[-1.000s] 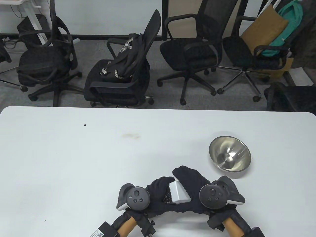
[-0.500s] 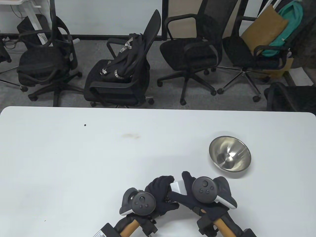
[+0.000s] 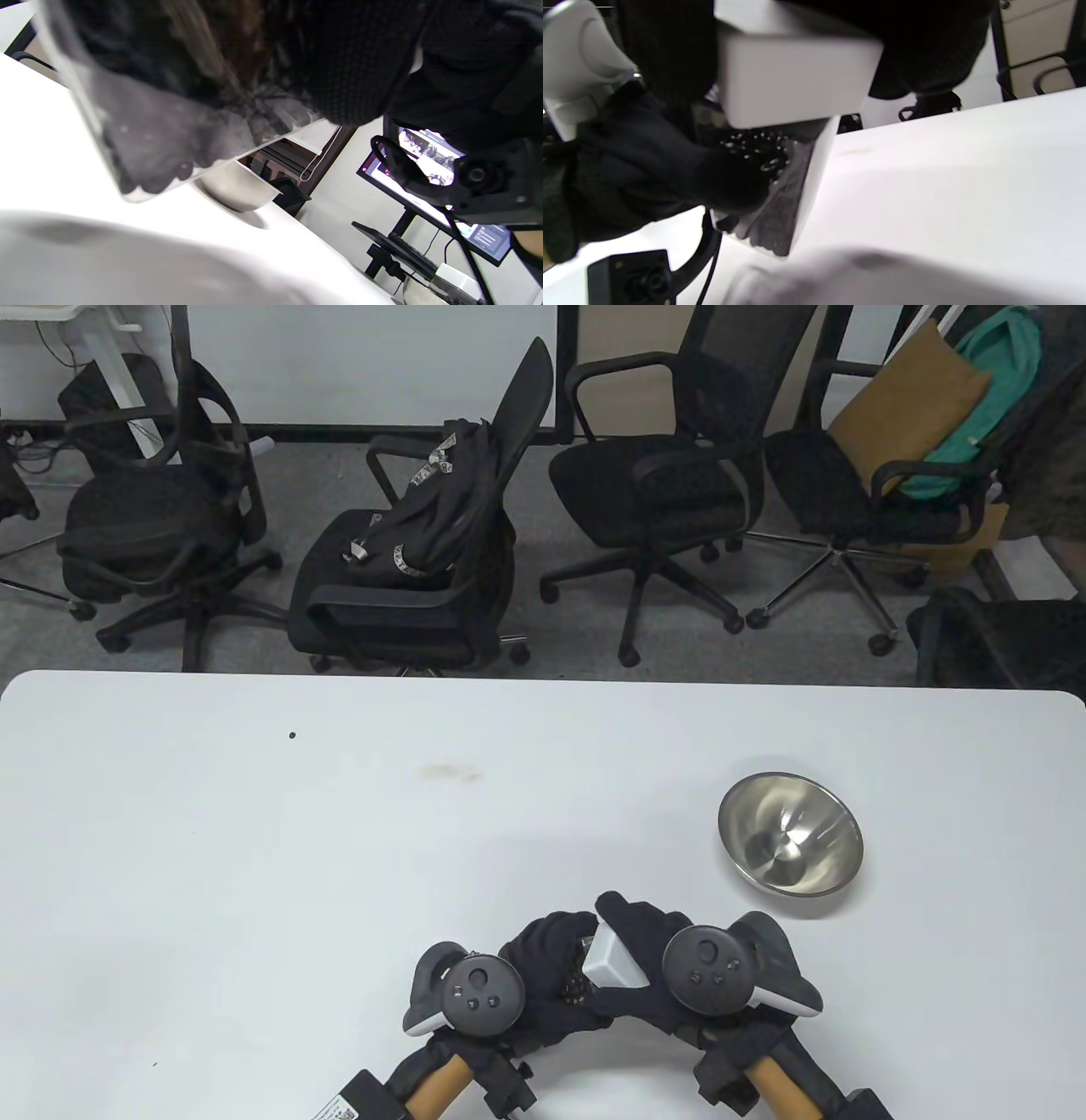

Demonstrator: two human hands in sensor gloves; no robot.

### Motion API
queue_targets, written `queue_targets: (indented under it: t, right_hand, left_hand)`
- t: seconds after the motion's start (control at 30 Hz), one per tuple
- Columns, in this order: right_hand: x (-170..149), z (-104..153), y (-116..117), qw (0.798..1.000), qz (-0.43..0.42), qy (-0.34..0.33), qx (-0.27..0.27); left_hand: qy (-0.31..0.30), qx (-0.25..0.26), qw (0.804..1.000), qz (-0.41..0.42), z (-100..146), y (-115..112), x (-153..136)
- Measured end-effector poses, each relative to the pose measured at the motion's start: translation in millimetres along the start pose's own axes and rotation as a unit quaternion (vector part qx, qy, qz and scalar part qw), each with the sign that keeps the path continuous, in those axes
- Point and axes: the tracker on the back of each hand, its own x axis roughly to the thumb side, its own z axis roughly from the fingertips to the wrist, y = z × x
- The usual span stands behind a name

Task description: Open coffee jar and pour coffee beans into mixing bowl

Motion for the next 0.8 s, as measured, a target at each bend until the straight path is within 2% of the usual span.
queue_targets:
  t: [0.23, 0.33, 0.37, 0.43, 0.5, 0.6, 0.7, 0.8]
  right_hand:
    - [5, 4, 0, 0.995, 0.071, -0.068, -0.026]
    - [4, 4, -1, 0.995, 0.074, -0.066, -0.002]
    - [4, 4, -3, 0.996, 0.068, -0.058, 0.016]
    - [3, 7, -7, 0.999, 0.038, -0.037, -0.008]
    - [0, 9, -10, 0.998, -0.008, 0.038, -0.048]
    - [-4, 8, -8, 0.995, -0.041, 0.087, -0.039]
    - [-6, 6, -5, 0.992, -0.052, 0.107, -0.039]
    - [-7, 3, -2, 0.993, -0.049, 0.100, -0.025]
  left_hand:
    - [-0.011, -0.012, 1.000, 0.021, 0, 1, -2]
    - [-0.008, -0.006, 1.000, 0.016, 0, 1, -1]
    - [-0.009, -0.002, 1.000, 0.013, 0, 1, 0]
    - [-0.004, 0.007, 1.000, 0.003, 0, 2, 3]
    - [-0.002, 0.017, 1.000, -0.014, 1, 3, 5]
    - [0.006, 0.026, 0.999, -0.030, 1, 1, 7]
    - [0.010, 0.030, 0.999, -0.038, 1, -1, 7]
    - [0.009, 0.030, 0.999, -0.039, 1, -1, 8]
